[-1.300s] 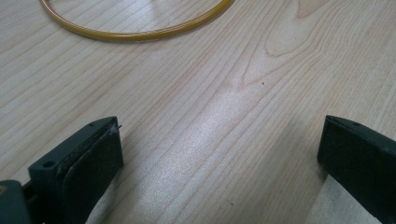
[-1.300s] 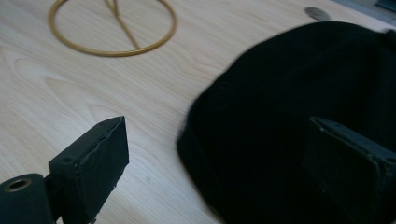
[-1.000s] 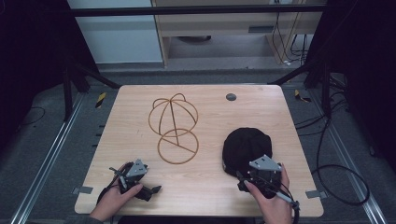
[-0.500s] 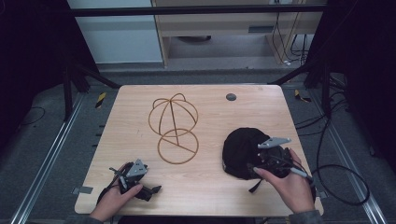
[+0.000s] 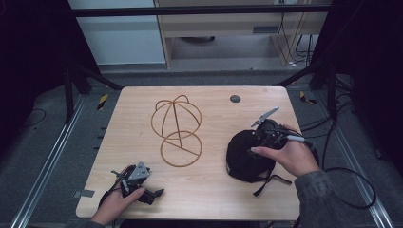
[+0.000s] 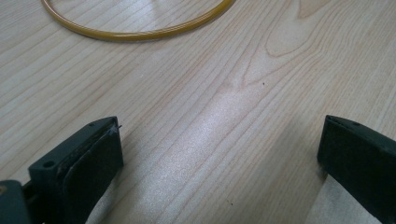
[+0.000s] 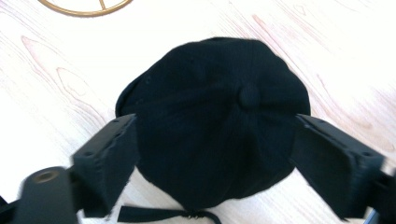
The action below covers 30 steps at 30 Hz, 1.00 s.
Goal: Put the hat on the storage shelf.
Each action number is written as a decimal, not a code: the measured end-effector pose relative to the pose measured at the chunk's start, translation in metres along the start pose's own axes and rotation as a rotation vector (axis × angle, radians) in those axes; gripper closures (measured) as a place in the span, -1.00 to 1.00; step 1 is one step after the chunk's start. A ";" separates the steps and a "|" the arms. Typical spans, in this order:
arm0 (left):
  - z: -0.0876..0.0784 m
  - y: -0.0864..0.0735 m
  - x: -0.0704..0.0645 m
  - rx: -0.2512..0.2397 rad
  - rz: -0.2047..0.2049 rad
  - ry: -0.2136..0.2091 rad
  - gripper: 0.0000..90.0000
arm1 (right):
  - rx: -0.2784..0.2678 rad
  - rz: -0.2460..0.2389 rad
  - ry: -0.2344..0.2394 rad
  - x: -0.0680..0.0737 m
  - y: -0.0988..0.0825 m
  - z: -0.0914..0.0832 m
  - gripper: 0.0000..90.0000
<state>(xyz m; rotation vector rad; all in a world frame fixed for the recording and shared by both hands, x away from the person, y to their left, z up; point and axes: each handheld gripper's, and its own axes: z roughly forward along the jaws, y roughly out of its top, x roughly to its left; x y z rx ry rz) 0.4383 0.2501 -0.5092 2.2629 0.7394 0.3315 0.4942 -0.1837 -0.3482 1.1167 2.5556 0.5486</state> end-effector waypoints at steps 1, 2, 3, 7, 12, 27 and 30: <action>0.000 0.000 0.000 -0.003 -0.003 0.000 -1.00 | 0.012 -0.002 0.008 -0.001 0.004 0.002 -0.58; 0.000 0.000 0.000 -0.003 -0.003 0.000 -1.00 | 0.026 -0.011 0.015 -0.002 0.007 0.005 -0.58; 0.000 0.000 0.000 -0.003 -0.003 0.001 -1.00 | 0.036 -0.016 0.018 -0.002 0.009 0.007 -0.56; 0.000 0.000 0.000 -0.003 0.000 0.001 -1.00 | 0.076 -0.025 0.031 -0.006 0.019 0.019 -0.52; 0.000 0.000 0.000 -0.003 0.000 0.001 -1.00 | 0.105 0.014 0.050 -0.014 0.024 0.031 -0.49; 0.000 0.000 0.000 -0.003 0.000 0.001 -1.00 | 0.178 0.005 0.088 -0.025 0.030 0.057 0.35; 0.000 0.000 0.000 -0.003 0.000 0.001 -1.00 | 0.172 0.001 0.100 -0.027 0.028 0.058 0.54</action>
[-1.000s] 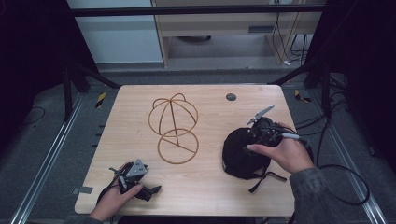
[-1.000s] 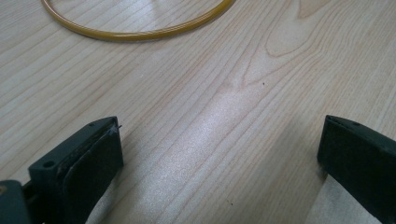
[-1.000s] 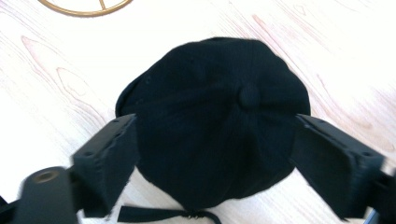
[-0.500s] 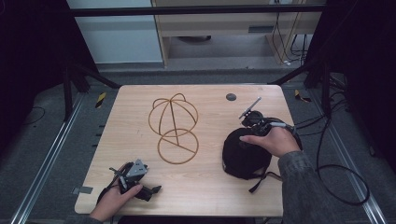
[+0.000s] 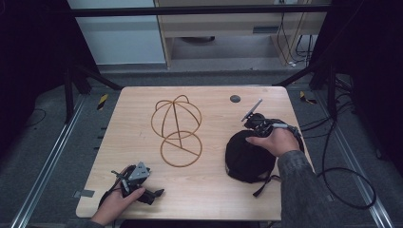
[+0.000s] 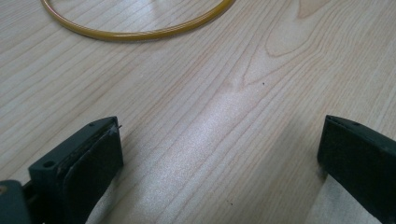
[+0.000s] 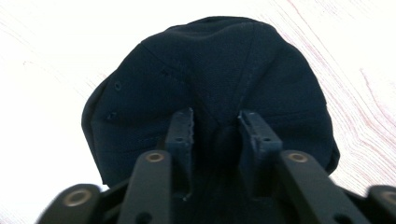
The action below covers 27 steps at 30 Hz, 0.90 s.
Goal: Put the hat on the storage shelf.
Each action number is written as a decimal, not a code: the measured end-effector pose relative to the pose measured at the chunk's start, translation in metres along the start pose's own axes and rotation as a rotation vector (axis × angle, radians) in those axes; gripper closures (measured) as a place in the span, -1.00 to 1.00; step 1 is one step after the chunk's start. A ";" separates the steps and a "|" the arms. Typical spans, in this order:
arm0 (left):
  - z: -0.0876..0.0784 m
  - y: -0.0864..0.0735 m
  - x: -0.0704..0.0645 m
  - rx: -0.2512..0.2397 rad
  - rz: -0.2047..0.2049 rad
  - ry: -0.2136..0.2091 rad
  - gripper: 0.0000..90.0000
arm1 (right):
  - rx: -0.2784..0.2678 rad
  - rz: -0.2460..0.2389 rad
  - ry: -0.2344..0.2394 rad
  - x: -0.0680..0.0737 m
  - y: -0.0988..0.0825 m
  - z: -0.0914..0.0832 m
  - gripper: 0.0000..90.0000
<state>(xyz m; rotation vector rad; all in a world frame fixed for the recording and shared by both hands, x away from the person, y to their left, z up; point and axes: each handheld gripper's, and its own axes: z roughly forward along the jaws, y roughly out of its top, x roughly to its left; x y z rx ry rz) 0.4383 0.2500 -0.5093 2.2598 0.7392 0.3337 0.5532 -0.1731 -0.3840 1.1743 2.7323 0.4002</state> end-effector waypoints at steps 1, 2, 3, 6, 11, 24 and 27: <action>0.000 0.000 0.000 0.000 0.000 0.000 -1.00 | 0.001 0.002 -0.003 0.000 0.000 -0.001 0.58; 0.000 0.000 0.000 0.000 0.000 0.000 -1.00 | -0.008 -0.003 0.002 -0.001 -0.001 -0.001 0.59; 0.000 0.000 0.000 0.000 0.000 0.000 -1.00 | -0.008 0.011 0.008 0.000 -0.002 -0.002 0.60; 0.000 0.000 0.000 0.000 0.000 0.000 -1.00 | -0.022 -0.005 0.010 -0.001 -0.004 -0.005 0.61; 0.000 0.000 0.000 0.000 0.000 0.000 -1.00 | -0.081 0.008 0.023 0.000 -0.008 -0.019 0.61; 0.000 0.000 0.000 0.001 0.000 -0.001 -1.00 | -0.223 -0.001 -0.002 0.003 -0.011 -0.077 0.62; 0.000 0.000 0.000 0.001 0.000 0.000 -1.00 | -0.277 -0.001 -0.013 0.004 -0.012 -0.093 0.62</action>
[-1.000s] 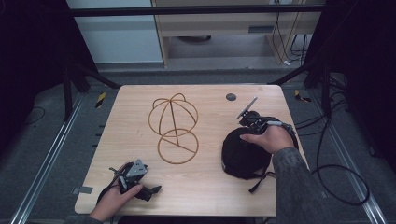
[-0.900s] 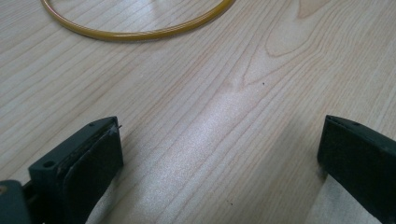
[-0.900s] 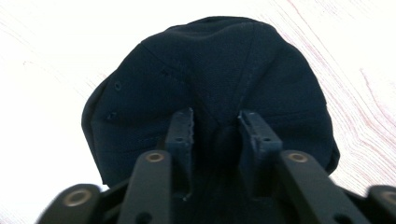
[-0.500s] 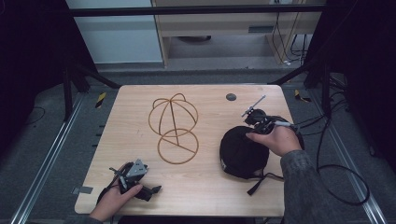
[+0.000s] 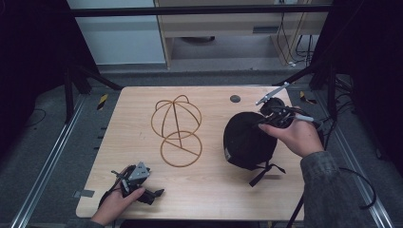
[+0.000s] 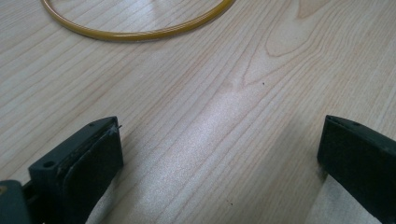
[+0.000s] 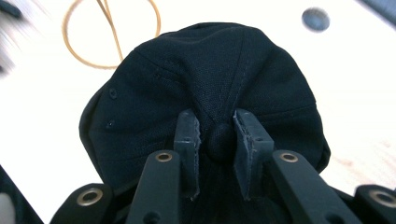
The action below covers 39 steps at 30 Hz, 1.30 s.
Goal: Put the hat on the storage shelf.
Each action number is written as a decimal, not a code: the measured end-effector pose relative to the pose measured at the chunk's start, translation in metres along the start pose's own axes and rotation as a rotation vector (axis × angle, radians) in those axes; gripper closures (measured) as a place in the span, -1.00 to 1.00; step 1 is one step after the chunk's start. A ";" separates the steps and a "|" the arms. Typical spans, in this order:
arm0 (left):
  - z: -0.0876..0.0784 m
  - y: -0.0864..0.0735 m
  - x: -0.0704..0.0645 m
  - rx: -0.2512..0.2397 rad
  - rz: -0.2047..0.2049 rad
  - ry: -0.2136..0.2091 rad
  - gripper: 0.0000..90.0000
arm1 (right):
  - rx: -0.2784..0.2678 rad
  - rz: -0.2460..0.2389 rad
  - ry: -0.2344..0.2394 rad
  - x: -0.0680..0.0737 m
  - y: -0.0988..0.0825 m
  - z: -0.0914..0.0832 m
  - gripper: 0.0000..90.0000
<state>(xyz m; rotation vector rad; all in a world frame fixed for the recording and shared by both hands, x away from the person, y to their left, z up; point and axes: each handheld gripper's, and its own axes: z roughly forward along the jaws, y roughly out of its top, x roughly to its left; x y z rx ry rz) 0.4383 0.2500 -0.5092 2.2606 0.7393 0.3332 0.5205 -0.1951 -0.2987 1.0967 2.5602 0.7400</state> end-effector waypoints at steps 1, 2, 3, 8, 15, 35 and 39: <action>0.000 0.000 0.000 0.000 0.000 0.000 -1.00 | -0.011 -0.002 -0.004 0.001 0.001 -0.005 0.62; 0.000 0.000 0.000 0.000 0.000 0.000 -1.00 | -0.011 -0.002 -0.004 0.001 0.001 -0.005 0.62; 0.000 0.000 0.000 0.000 0.000 0.000 -1.00 | -0.040 -0.011 -0.012 0.002 0.005 -0.016 0.62; 0.000 0.000 0.000 0.000 0.000 -0.001 -1.00 | -0.091 -0.029 -0.029 0.004 0.012 -0.033 0.62; 0.000 0.000 0.000 0.001 0.000 -0.002 -1.00 | -0.164 -0.032 -0.047 0.005 0.018 -0.049 0.62; 0.000 0.000 0.000 0.000 -0.001 -0.001 -1.00 | -0.300 -0.014 -0.062 0.013 0.022 -0.075 0.62; 0.000 0.000 0.000 0.000 -0.001 0.000 -1.00 | -0.325 -0.018 -0.052 0.016 0.024 -0.076 0.62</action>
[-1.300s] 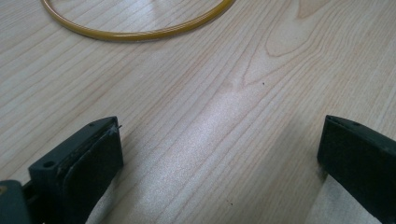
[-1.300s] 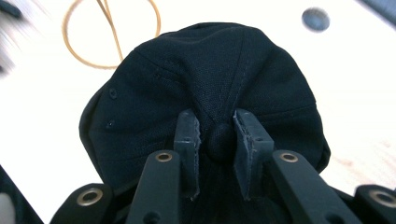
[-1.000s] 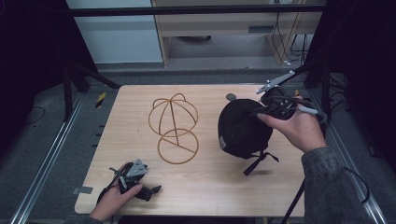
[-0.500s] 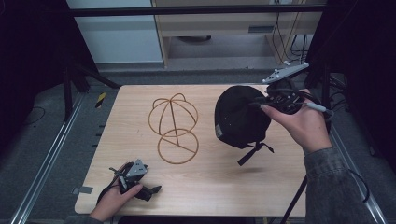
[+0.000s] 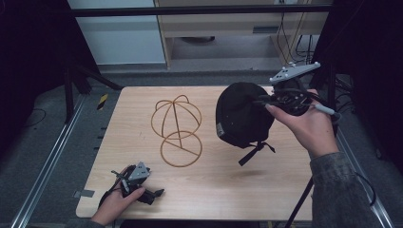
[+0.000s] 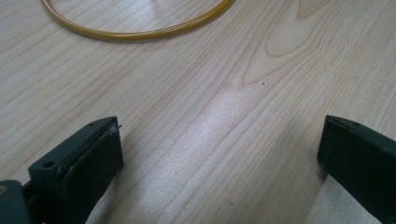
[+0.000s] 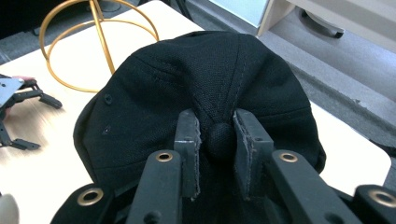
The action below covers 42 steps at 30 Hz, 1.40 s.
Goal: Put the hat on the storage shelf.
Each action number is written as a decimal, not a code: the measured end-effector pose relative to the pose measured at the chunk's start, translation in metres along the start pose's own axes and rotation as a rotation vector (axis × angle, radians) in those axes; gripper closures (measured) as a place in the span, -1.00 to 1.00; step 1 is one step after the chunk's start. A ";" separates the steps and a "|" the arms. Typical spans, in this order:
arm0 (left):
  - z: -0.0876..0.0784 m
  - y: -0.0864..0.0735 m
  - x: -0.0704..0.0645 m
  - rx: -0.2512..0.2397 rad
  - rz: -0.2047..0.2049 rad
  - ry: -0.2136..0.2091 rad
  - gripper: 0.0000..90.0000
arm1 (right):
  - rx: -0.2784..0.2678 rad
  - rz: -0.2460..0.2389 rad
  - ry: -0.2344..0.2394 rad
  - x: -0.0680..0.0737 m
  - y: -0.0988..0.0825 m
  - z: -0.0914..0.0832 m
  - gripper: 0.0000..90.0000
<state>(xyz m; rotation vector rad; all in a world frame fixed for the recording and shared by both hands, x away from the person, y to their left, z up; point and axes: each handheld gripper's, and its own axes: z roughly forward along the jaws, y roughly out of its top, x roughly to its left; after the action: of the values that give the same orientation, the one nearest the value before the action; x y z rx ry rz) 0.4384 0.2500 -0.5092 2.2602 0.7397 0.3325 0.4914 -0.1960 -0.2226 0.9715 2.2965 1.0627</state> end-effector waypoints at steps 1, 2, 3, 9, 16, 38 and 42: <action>0.000 0.000 0.000 0.000 0.000 0.000 -1.00 | -0.003 -0.004 0.001 0.001 0.001 0.000 0.62; 0.000 0.000 0.000 0.000 0.000 0.000 -1.00 | -0.007 -0.006 0.001 0.001 0.001 0.000 0.62; 0.000 0.000 0.000 0.000 0.000 0.000 -1.00 | -0.012 -0.008 0.001 0.002 0.002 0.001 0.63; 0.000 0.000 0.000 0.001 0.000 0.000 -1.00 | -0.043 -0.008 0.019 0.008 0.008 0.000 0.63; 0.000 0.000 0.000 0.002 0.000 -0.001 -1.00 | -0.066 -0.034 0.032 0.020 0.019 0.001 0.62; 0.000 0.000 0.000 0.002 0.003 -0.003 -1.00 | -0.090 -0.117 0.076 0.059 0.059 0.010 0.62; 0.000 0.000 0.000 0.002 0.004 -0.003 -1.00 | -0.092 -0.131 0.076 0.065 0.064 0.016 0.62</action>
<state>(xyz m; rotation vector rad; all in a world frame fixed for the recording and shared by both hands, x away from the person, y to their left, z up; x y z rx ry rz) 0.4386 0.2500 -0.5090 2.2641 0.7344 0.3305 0.4852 -0.1107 -0.1881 0.7466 2.3139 1.1572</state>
